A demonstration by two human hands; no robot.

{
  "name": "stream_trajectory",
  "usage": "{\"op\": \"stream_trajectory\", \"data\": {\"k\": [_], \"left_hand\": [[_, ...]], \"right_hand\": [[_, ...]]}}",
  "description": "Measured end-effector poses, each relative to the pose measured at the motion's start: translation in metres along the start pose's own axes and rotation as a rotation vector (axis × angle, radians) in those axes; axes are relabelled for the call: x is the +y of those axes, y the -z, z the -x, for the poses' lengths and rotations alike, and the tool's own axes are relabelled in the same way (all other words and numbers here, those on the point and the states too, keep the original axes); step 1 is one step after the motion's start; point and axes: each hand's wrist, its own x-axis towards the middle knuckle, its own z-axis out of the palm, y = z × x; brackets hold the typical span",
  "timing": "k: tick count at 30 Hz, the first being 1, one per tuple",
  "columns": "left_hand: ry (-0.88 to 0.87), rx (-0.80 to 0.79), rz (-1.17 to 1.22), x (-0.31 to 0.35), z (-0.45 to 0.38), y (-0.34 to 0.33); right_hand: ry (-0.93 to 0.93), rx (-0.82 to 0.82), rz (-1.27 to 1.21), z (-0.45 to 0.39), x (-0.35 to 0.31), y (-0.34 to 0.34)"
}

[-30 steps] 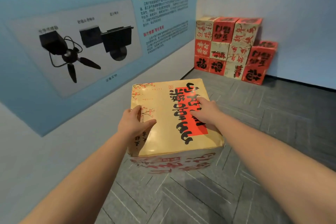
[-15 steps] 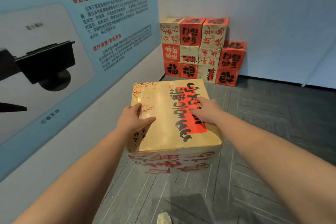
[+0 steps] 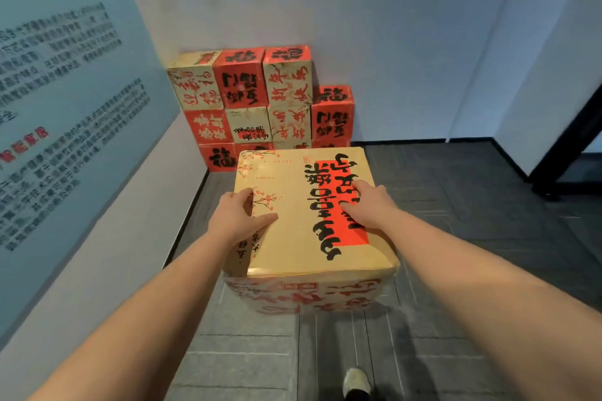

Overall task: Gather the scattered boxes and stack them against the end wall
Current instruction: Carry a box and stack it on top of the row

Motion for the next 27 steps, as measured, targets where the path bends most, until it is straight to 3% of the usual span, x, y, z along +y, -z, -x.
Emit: {"op": "stream_trajectory", "data": {"k": [15,27], "left_hand": [[0.014,-0.058,0.0,0.114,-0.366,-0.028],[-0.189,-0.159,-0.089,0.215,-0.667,-0.035]], "right_hand": [[-0.094,-0.003,-0.021,-0.373,-0.013,0.095],[-0.255,0.131,-0.088,-0.615,-0.012,0.167]]}}
